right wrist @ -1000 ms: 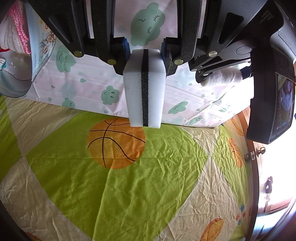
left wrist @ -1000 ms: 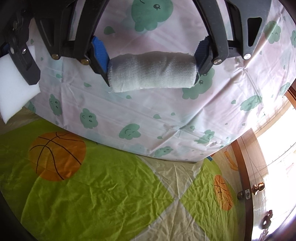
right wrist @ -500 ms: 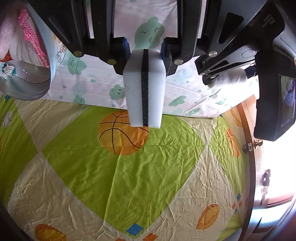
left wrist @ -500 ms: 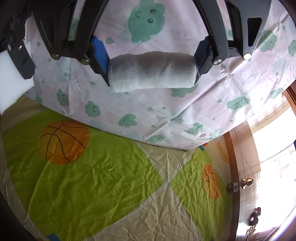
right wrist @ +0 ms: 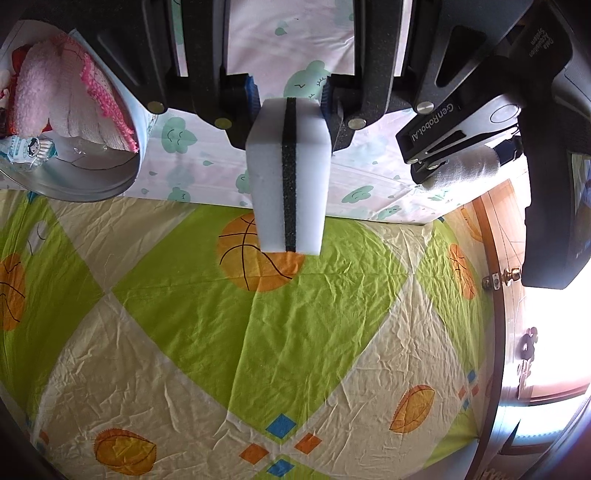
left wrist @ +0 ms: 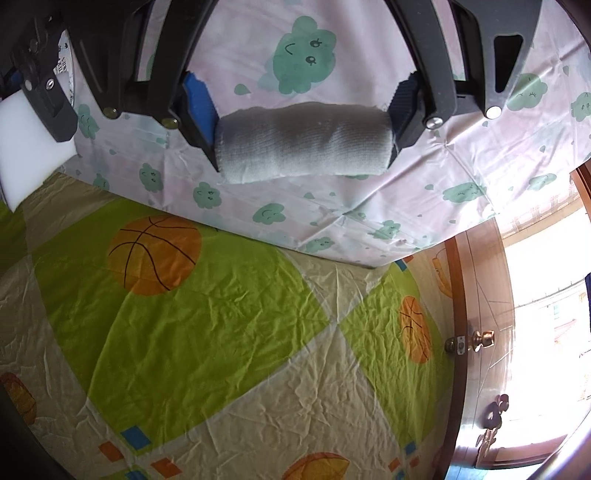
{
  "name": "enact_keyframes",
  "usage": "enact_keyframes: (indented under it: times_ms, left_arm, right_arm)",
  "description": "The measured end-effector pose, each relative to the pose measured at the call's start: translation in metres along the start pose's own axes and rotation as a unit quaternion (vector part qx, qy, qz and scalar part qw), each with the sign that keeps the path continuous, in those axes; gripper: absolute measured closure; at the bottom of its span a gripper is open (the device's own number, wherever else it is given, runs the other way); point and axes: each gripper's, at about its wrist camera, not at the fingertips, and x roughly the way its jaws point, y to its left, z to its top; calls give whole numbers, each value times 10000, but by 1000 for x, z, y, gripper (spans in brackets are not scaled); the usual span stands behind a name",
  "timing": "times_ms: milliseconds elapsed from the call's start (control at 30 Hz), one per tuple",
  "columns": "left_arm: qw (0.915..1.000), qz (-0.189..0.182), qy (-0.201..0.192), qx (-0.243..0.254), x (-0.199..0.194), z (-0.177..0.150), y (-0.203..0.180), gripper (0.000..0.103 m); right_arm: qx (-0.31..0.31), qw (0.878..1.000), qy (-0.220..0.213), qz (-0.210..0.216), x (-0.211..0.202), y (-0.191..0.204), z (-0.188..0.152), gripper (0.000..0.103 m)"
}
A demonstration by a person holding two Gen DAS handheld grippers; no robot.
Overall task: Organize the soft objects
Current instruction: 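Lift the sponge and towel roll and carry them toward the tin with both tools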
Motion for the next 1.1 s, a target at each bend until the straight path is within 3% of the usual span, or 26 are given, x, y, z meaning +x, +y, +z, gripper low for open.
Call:
enact_keyframes:
  times_ms: [300,633,1100]
  left_arm:
    - [9993,-65,-338,142,-20,-5,-7,25]
    - [9988,-216,-405,160,-37,-14,-17,25]
    - [9958,-709,-518,272,-65,-31,-42,25]
  right_arm:
    - [2,9999,-137,-72,-19,-5,-5,75]
    - [-29,9994,-324,-148,-44,-11,-11,75]
    - [94,9982,-512,-284,-78,-37,-20,75]
